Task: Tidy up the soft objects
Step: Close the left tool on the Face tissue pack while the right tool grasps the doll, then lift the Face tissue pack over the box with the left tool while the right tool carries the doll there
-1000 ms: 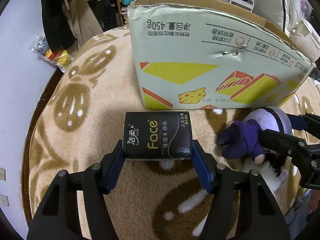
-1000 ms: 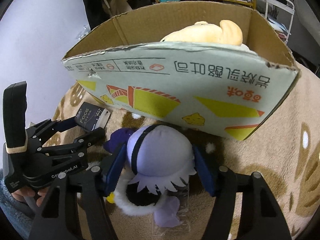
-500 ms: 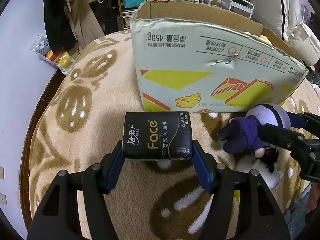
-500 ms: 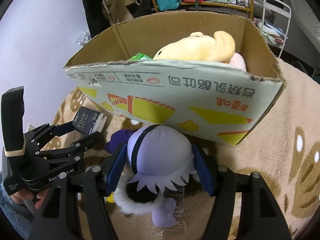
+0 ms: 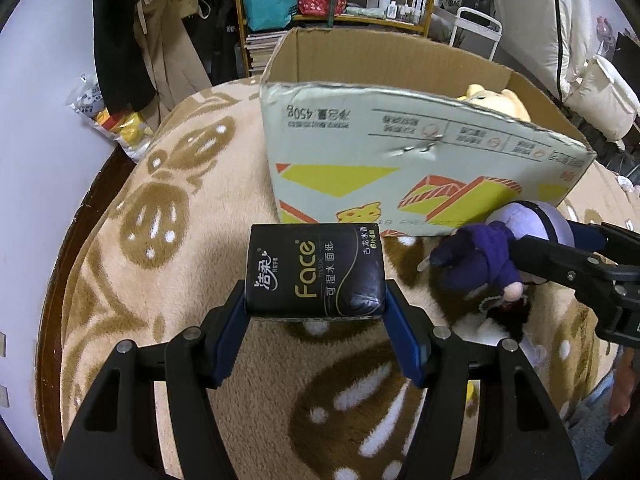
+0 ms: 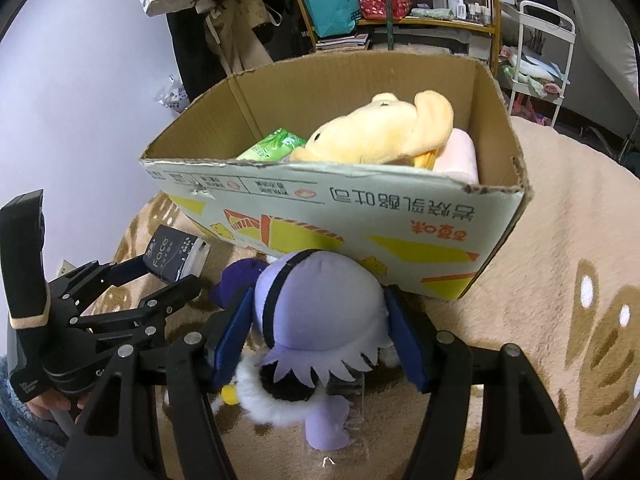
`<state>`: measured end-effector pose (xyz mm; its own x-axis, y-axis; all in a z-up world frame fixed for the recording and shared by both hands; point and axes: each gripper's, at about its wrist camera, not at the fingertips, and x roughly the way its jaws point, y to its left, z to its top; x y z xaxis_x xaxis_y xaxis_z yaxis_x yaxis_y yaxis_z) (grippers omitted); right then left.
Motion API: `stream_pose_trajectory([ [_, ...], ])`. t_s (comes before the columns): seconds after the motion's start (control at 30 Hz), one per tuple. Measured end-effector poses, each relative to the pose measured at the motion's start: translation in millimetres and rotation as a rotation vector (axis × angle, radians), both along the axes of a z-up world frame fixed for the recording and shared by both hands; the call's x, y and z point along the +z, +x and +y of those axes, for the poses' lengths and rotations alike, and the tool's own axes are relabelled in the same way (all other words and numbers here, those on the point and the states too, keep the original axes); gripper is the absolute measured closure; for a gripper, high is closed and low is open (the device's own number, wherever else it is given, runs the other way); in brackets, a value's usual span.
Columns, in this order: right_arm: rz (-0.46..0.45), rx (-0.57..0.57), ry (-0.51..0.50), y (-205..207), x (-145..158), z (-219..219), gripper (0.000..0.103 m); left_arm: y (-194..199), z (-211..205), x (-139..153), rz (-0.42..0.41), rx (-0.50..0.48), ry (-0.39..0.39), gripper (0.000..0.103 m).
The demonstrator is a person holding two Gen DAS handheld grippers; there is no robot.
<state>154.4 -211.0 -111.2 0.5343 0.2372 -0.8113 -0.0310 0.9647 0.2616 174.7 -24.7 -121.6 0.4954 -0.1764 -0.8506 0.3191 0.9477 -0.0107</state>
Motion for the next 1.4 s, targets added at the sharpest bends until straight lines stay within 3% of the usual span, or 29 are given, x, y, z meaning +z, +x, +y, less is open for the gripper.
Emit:
stream_pose_trajectory([
  [0.4,-0.071,-0.02,-0.01,-15.7,28.7,-4.3,0.034,-22.8,6.6,26.0,-0.088,0.025,-0.008,0.039],
  [0.9,-0.239,-0.072,-0.006,-47.2,85.1,-21.7,0.034,-61.1,8.1,98.9,-0.347,0.033,-0.045,0.039],
  [1.13,-0.348,-0.09,-0.023,-49.5,110.5,-31.2,0.034,-61.1,2.9,126.5,-0.448,0.02,-0.053,0.039],
  [1.4,-0.464,-0.123,-0.031,-43.7,134.2,-41.7,0.034,-41.8,-2.7,144.7,-0.5,0.023,-0.061,0.039],
])
